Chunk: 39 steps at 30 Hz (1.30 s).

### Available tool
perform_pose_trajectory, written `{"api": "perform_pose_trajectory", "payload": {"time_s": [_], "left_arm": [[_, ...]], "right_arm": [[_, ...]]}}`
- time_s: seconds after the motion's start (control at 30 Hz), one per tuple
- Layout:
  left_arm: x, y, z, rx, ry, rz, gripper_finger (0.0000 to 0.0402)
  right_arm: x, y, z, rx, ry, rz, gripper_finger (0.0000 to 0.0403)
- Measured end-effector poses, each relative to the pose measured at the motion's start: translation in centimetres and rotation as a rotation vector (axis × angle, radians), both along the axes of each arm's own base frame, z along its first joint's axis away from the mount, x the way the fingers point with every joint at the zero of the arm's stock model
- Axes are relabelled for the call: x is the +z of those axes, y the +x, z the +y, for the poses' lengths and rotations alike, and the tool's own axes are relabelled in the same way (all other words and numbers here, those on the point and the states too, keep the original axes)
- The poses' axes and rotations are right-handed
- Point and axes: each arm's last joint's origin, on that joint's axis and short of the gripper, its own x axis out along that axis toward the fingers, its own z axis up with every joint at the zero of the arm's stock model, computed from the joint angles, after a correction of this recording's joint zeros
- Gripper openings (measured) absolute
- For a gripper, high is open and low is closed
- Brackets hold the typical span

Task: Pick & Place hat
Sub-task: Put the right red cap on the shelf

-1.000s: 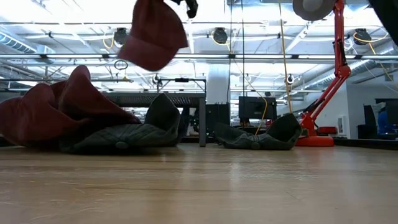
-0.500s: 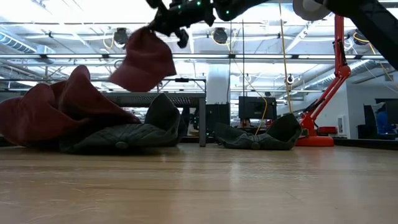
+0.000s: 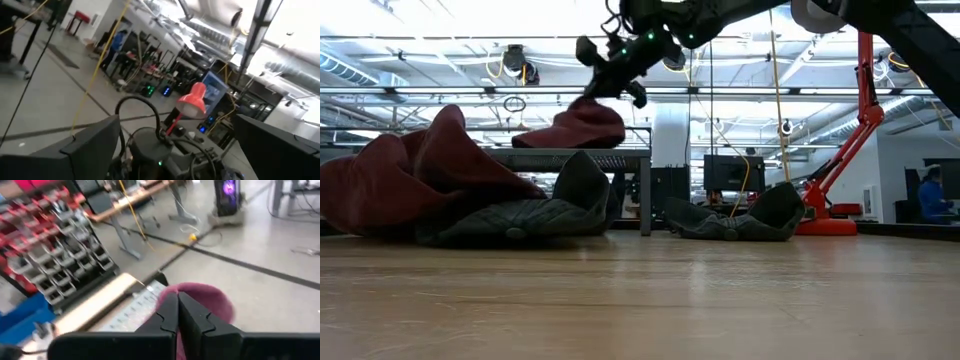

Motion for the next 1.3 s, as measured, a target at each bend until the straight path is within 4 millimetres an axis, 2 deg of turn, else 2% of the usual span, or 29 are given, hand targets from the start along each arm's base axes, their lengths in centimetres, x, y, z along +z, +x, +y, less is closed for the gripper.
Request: {"api": "perform_pose_trajectory", "payload": {"time_s": [0.1,0.33,0.53,0.63,0.7,0.83,0.97,1.1,1.17,1.3], "left_arm": [[-0.2,0.2,0.1,0.002,-0.009,0.009,0.0395],[-0.1,0.2,0.1,0.002,-0.014,0.005,0.0395],[-0.1,0.2,0.1,-0.009,-0.015,0.003,0.0395],[-0.1,0.2,0.1,-0.009,-0.015,0.003,0.0395],[-0.1,0.2,0.1,-0.009,-0.015,0.002,0.0395],[-0.1,0.2,0.1,-0.010,-0.011,0.002,0.0395],[0.0,0.2,0.0,-0.027,-0.006,-0.004,0.0395],[0.6,0.1,-0.2,-0.071,0.035,-0.053,0.0395],[1.1,0.0,-0.3,-0.100,0.086,-0.093,0.0395],[2.2,-0.3,-0.6,-0.128,0.158,-0.191,0.0395]], "right_arm": [[-0.5,-0.3,-0.2,-0.001,0.010,0.071,0.0000],[-0.7,-1.1,0.9,0.055,-0.019,0.243,0.0013],[0.9,-2.1,0.4,0.038,-0.174,0.307,0.0096],[1.0,-2.5,-0.2,0.007,-0.216,0.345,0.0147],[1.3,-2.9,-0.2,0.083,-0.235,0.370,0.0177],[2.5,-2.6,2.0,0.492,-0.332,0.297,0.0212],[1.7,-1.6,4.4,0.697,-0.359,0.298,0.0214],[1.0,-0.6,7.1,0.885,-0.488,0.310,0.0206],[0.2,0.0,8.7,0.955,-0.517,0.340,0.0202],[-2.7,1.3,10.8,1.043,-0.552,0.399,0.0202]]}}
